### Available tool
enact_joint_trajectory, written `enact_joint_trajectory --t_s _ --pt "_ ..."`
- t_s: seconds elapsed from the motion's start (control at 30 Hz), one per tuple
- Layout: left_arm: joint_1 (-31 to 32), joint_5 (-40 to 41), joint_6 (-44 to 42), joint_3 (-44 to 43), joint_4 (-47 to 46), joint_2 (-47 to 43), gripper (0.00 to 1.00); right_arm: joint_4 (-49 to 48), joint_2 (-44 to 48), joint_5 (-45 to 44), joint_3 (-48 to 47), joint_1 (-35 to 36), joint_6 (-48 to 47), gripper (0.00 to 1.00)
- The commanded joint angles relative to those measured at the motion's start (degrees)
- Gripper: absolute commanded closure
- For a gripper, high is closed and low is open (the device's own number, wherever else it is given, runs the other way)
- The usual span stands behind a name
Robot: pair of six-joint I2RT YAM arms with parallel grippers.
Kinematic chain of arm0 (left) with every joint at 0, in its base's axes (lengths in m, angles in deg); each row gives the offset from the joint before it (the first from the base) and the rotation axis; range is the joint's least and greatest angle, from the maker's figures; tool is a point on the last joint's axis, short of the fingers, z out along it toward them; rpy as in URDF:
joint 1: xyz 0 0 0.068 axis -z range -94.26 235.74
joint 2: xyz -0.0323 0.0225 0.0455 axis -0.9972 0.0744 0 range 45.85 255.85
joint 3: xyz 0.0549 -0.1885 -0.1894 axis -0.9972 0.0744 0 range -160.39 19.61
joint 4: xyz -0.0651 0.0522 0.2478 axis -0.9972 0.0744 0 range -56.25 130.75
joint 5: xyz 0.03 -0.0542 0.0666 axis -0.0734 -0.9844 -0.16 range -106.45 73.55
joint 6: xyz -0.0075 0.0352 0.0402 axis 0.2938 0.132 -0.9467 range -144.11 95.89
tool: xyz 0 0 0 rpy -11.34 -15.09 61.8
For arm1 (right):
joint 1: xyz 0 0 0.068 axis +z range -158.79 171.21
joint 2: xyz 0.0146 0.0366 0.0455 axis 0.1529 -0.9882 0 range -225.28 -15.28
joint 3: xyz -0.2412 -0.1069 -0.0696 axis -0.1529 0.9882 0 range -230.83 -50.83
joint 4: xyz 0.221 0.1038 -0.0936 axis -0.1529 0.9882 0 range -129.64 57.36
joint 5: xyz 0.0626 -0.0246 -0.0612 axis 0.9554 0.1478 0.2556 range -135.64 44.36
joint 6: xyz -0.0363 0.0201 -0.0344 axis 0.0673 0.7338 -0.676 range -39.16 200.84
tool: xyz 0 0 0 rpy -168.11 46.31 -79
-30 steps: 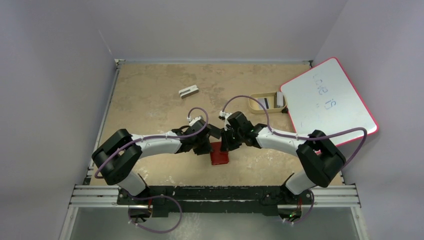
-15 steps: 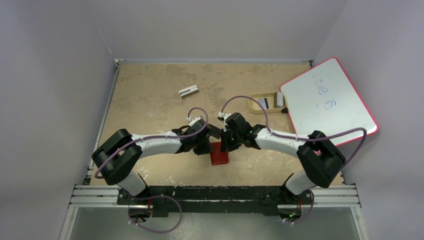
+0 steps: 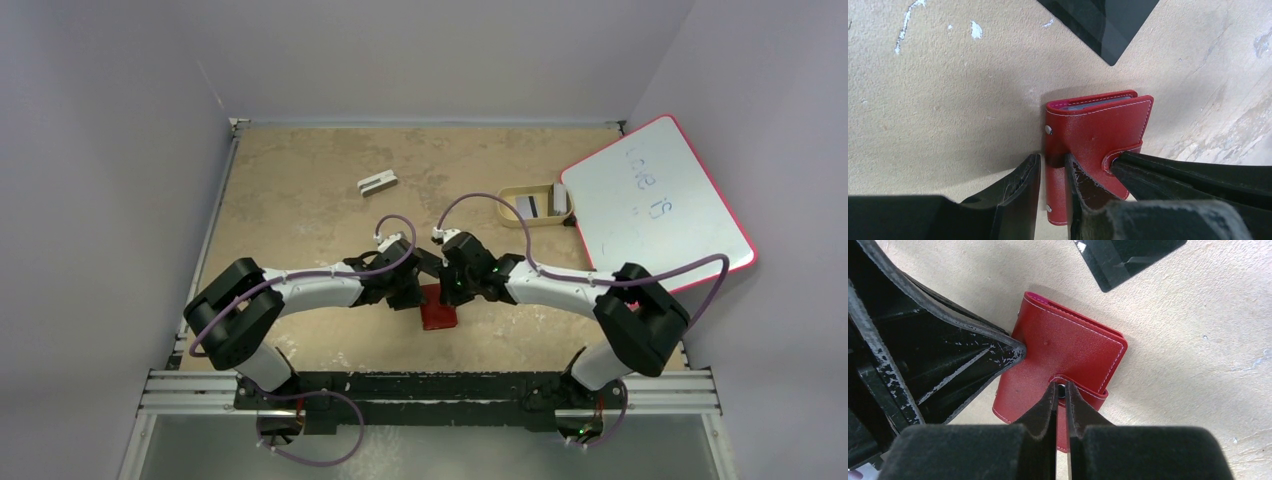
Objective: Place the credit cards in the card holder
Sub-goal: Close the card holder at the center of the board.
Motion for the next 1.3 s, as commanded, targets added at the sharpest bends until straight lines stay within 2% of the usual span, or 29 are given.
enact_joint_trajectory --t_s 0.0,0.43,0.57,0.93,1.07,1.1,1.27 --pt "0.34 1.82 0.86 1.18 -0.05 0.58 0.76 5.94 -2.18 -1.40 1.71 3.58 2.52 0.97" --pt "-0.20 2.73 1.44 2.35 -1.14 2.15 0.76 4.39 4.33 -9.80 8.57 8.12 11.17 0.99" --pt "-0.27 2.57 1.45 2.29 -1.63 3.57 0.76 6.40 3.08 -13.77 8.28 10.15 13.33 1.00" --pt "-0.28 2.13 1.64 1.32 -1.61 3.55 0.76 6.72 -0.29 -13.75 9.39 14.96 18.80 1.00" --pt "-0.28 3.50 0.75 -0.71 1.51 0.39 0.70 7.54 1.69 -13.06 7.94 14.91 20.13 1.00" --pt "-0.28 4.68 0.22 -1.74 3.17 -0.83 0.68 8.20 2.36 -14.09 5.94 14.84 19.46 0.99" --pt "-0.30 10.58 -3.77 -8.04 12.76 -8.56 0.55 10.84 6.12 -19.41 -3.79 13.76 16.02 0.80"
